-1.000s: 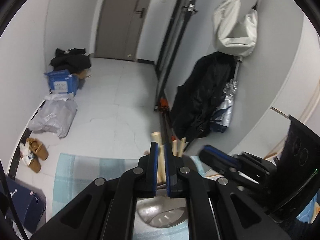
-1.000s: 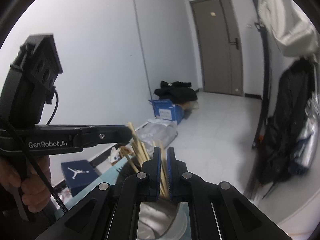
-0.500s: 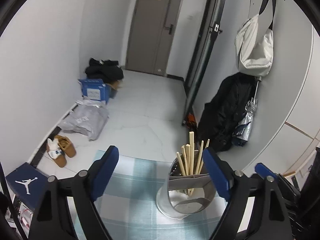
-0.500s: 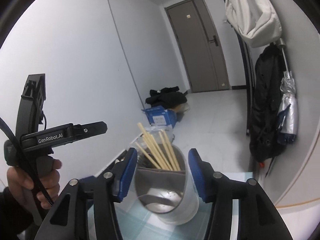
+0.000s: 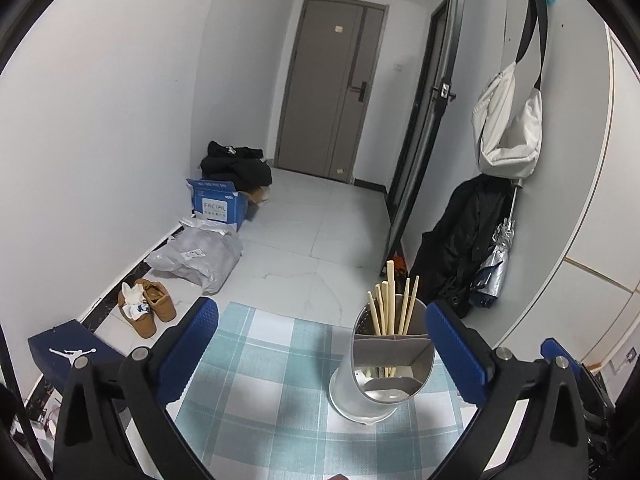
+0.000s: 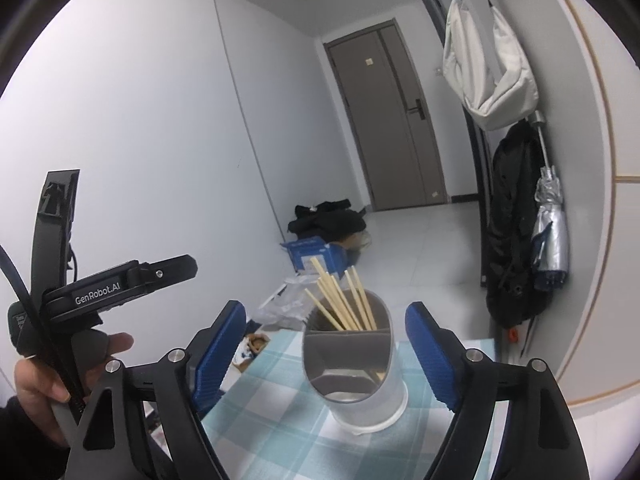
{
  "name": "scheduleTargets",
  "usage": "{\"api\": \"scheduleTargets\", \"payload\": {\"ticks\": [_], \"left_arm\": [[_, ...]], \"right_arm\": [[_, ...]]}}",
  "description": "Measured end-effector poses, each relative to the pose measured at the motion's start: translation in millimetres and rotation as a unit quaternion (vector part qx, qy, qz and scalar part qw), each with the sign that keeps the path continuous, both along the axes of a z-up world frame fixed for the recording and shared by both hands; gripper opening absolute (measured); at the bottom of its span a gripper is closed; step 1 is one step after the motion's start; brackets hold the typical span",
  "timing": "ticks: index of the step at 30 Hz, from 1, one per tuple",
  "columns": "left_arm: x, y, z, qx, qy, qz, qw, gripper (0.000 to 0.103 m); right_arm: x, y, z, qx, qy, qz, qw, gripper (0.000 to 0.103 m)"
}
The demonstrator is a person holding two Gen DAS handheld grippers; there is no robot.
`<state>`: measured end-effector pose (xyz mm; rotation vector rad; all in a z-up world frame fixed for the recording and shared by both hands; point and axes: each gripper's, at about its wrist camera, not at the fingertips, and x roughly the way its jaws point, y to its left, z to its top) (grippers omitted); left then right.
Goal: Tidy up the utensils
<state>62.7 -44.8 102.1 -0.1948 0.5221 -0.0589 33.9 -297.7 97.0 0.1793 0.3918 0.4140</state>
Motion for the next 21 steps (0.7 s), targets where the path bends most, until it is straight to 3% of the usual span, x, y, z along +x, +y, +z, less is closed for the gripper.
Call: {"api": "scheduleTargets", "payload": {"ticks": [4,12,21], "left_arm": [[-7,0,-5,0.006,-0.004,0.006,1.0000,0.102],[-25,6,-10,0.003,-0.013,0.027,0.9995,0.102],[-32,5,-13,0.010,-0.019,0.020,0.9996,0.102]], "right_arm": [[-14,2,0,-0.005,-0.011,-0.009,1.000,0.091],[-26,6,-4,-0.015,-0.009,-0.017,1.000,0.094],[-32,9,-5,-0.016,-0.011,-0.014,1.000,0.095]]}}
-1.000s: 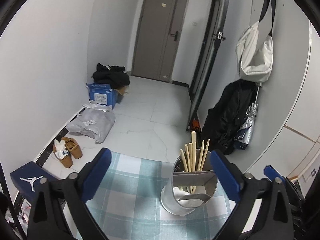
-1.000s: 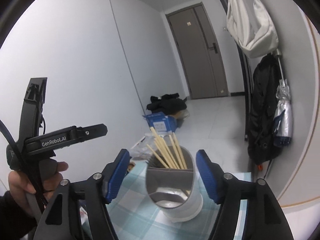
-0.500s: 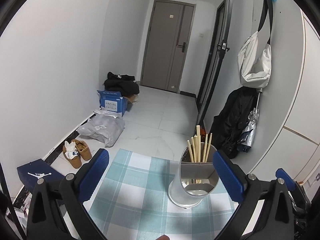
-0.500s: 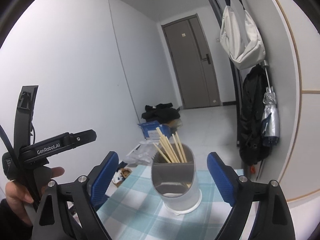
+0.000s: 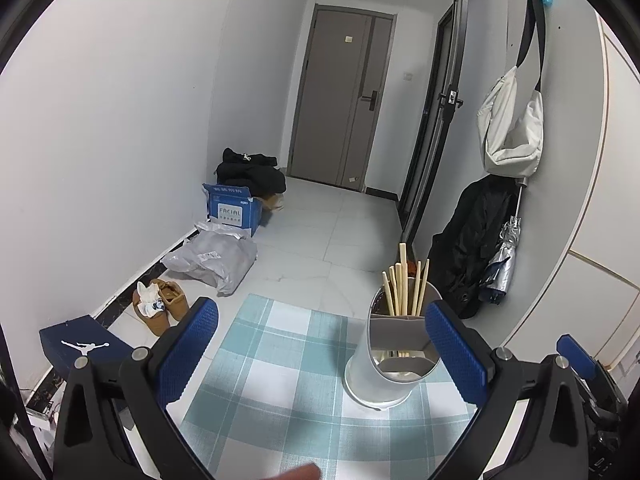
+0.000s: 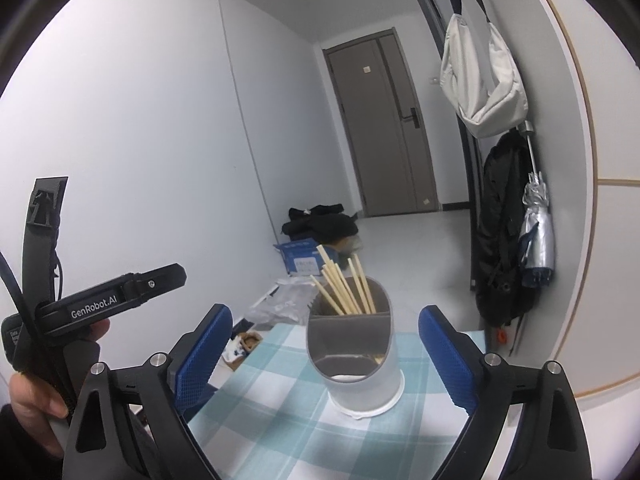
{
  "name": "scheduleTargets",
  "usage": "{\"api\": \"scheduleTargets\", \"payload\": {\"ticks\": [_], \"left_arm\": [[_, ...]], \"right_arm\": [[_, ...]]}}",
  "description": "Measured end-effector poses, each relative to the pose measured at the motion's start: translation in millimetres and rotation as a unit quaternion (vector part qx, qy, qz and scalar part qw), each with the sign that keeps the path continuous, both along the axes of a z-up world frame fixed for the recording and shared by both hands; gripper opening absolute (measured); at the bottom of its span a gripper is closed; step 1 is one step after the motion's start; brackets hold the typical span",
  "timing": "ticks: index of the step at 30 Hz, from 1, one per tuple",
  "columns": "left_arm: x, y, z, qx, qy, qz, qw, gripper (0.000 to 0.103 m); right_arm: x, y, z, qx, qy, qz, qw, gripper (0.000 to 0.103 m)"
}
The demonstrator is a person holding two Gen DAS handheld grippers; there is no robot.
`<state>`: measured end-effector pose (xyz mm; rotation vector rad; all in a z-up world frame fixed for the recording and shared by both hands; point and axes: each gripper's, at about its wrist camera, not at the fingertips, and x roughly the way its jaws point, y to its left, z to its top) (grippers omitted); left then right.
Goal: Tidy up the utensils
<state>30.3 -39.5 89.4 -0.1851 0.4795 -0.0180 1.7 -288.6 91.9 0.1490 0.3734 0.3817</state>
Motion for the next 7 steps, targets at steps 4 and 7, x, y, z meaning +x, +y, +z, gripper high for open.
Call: {"api": "scheduleTargets", "payload": {"ticks": [4,7], "left_arm": [[1.6,1.3,-3.0,0.001,0.002,0.004,1.0000,0.102],[3.5,0.0,-5.8,0.001,0.006,0.002,1.0000,0.102]], "right_arm": [[0.2,1.4,-2.8,-0.003,0.002,0.001,1.000,0.095],[2.0,1.0,-6.2,-0.001,0.006,0.000,1.000,0.095]]}}
